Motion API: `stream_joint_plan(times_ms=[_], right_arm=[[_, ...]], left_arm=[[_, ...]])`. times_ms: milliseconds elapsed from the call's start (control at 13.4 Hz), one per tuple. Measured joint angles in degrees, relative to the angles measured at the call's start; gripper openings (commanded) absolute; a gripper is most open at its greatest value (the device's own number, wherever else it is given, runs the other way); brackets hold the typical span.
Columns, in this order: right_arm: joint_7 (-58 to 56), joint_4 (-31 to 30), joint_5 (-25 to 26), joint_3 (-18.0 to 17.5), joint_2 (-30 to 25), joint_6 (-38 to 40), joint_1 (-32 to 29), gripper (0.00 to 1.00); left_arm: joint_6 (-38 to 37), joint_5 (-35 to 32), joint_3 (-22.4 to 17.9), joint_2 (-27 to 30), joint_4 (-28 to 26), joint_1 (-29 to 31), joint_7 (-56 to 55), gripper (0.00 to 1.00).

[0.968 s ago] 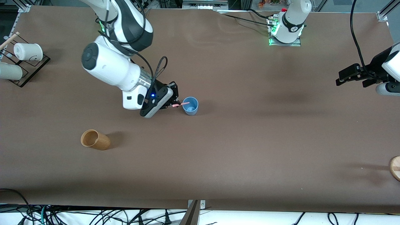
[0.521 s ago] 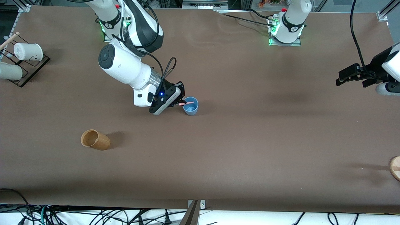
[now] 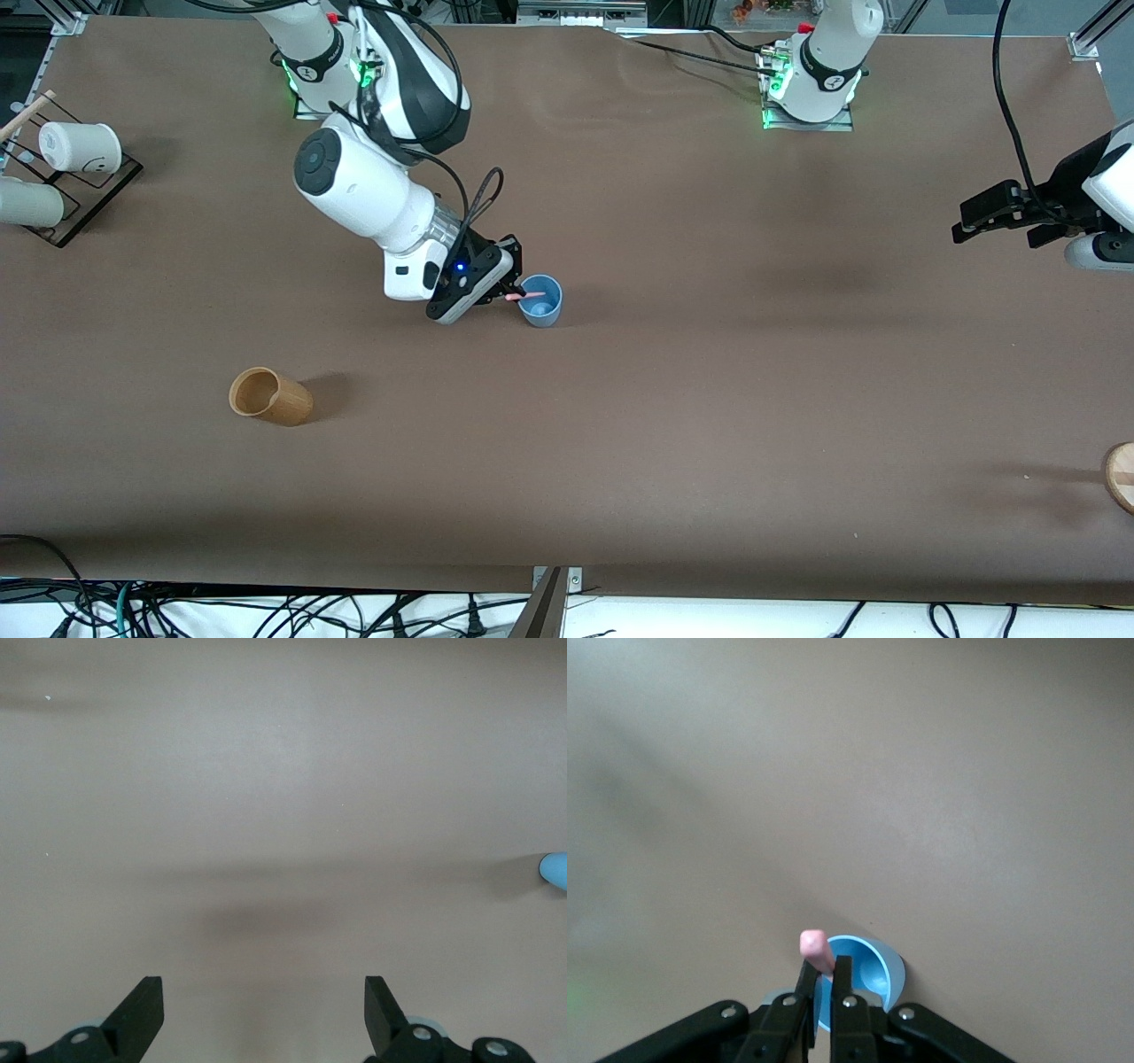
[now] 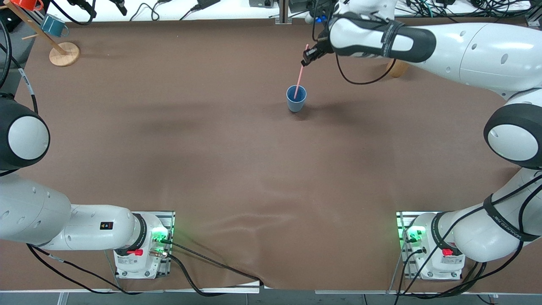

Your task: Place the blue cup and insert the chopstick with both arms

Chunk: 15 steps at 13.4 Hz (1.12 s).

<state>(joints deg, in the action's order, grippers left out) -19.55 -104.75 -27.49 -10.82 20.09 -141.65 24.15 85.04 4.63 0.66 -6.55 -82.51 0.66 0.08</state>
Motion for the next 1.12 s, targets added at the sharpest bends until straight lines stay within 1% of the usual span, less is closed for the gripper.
stream_joint_plan(times_ms=[74, 149, 372, 596, 670, 819, 968, 1117], right_arm=[[0.0, -0.7, 0.0, -0.3, 0.0, -0.6, 0.0, 0.62], [0.0, -1.0, 0.0, -0.5, 0.0, -0.9, 0.0, 1.0], [0.0, -1.0, 0.0, -0.5, -0.6, -2.1, 0.0, 1.0], [0.0, -0.9, 0.0, -0.4, -3.4, -1.3, -0.1, 1.0], [0.1, -0.8, 0.2, -0.2, -5.3, 1.4, -0.6, 1.0], [0.5, -0.9, 2.0, 1.1, -10.4, 9.5, -3.9, 1.0], [0.5, -1.0, 3.7, 4.4, -14.6, 16.4, -7.4, 1.0], [0.3, -1.6, 4.1, 7.7, -17.1, 20.0, -10.6, 1.0]], left_arm=[[0.0, 0.0, 0.0, 0.0, 0.0, 0.0, 0.0, 1.0], [0.0, 0.0, 0.0, 0.0, 0.0, 0.0, 0.0, 1.0], [0.0, 0.0, 0.0, 0.0, 0.0, 0.0, 0.0, 1.0], [0.0, 0.0, 0.0, 0.0, 0.0, 0.0, 0.0, 1.0], [0.0, 0.0, 0.0, 0.0, 0.0, 0.0, 0.0, 1.0], [0.0, 0.0, 0.0, 0.0, 0.0, 0.1, 0.0, 1.0], [0.0, 0.0, 0.0, 0.0, 0.0, 0.1, 0.0, 1.0], [0.0, 0.0, 0.0, 0.0, 0.0, 0.1, 0.0, 1.0]])
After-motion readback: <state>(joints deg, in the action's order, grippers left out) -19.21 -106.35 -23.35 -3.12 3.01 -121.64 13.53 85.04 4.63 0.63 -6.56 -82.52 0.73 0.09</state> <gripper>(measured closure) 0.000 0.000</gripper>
